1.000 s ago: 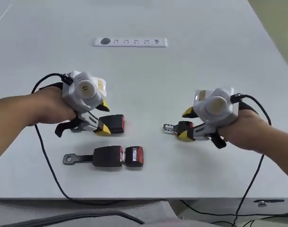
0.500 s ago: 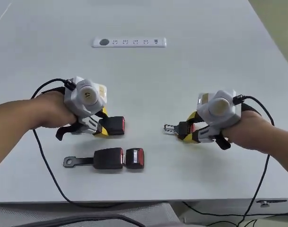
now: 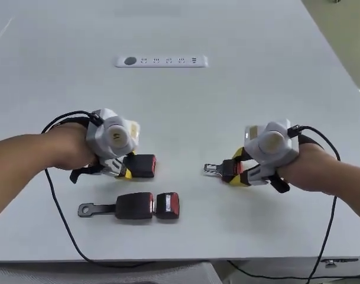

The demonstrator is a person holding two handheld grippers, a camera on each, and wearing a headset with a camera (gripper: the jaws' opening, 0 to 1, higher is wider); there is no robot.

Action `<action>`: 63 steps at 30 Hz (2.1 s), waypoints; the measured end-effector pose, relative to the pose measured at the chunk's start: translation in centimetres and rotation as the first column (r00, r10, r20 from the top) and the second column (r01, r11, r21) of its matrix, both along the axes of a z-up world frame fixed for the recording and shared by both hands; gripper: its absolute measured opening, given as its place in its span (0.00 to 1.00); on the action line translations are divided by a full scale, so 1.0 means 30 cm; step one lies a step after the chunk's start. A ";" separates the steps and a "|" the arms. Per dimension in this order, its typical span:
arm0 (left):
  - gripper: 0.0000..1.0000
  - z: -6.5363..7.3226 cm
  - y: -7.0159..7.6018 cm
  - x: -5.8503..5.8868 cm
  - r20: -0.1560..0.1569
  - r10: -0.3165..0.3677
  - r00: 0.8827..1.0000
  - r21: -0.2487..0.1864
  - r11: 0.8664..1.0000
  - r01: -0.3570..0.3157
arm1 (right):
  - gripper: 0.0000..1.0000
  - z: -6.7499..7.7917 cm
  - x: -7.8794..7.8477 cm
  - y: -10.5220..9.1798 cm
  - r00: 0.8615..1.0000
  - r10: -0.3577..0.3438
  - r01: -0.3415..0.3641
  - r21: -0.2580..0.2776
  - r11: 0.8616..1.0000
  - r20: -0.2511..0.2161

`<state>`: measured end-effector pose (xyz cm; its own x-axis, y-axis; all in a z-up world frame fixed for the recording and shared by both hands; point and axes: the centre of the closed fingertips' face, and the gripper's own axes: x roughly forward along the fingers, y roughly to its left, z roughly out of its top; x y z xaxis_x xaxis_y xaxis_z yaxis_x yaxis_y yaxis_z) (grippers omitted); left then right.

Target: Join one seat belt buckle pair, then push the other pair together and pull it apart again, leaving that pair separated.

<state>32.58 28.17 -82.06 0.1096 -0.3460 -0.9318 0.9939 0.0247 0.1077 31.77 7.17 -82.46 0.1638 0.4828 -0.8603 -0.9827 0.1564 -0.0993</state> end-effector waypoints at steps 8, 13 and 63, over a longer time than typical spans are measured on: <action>0.31 -0.003 0.003 0.004 -0.013 0.012 1.000 -0.004 1.000 -0.012 | 0.32 0.002 0.015 0.057 1.000 0.016 -0.015 -0.012 1.000 0.014; 0.31 -0.004 0.004 0.007 -0.016 0.016 1.000 -0.005 1.000 -0.017 | 0.32 0.002 0.002 0.116 1.000 0.029 -0.029 0.004 1.000 0.012; 0.31 -0.008 0.003 0.009 -0.036 0.025 0.999 -0.006 1.000 -0.025 | 0.32 0.008 0.044 0.419 0.992 0.113 -0.115 0.033 0.993 0.058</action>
